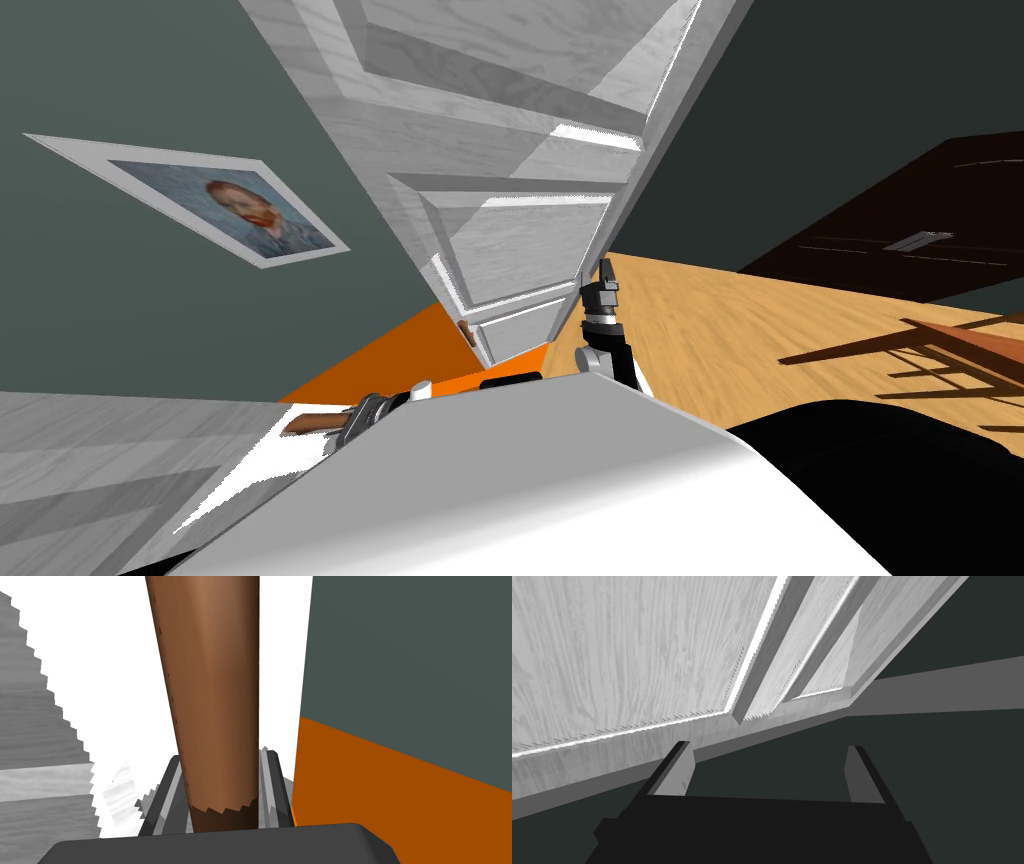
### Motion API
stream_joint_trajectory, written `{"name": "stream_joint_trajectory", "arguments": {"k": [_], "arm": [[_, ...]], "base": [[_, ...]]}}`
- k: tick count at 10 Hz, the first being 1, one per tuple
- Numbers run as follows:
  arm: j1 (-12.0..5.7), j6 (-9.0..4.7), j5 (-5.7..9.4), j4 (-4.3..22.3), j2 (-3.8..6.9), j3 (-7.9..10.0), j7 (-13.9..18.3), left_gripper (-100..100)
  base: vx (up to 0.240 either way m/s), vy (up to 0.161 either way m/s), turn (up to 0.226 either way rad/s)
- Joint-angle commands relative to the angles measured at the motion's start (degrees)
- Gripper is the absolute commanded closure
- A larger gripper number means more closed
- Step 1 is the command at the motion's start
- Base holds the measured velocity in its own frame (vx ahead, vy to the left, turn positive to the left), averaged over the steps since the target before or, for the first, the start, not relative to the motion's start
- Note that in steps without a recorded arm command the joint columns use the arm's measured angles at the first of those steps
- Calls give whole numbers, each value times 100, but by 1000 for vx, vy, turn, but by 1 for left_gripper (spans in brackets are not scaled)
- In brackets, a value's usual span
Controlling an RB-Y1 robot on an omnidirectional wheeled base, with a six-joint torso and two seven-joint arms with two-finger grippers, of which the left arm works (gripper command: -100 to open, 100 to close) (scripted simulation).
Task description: Push the door open
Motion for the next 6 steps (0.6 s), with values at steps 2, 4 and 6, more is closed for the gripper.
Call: {"name": "stream_joint_trajectory", "arguments": {"k": [2, 4, 6], "arm": [[-82, -235, 102, 39, 18, 168, -90, 100], [-145, -359, 172, 87, -7, 263, -139, 100], [-207, -482, 242, 134, -32, 356, -188, 100]], "base": [[-10, 101, -58], [0, 103, -61], [-3, 97, -50]]}}
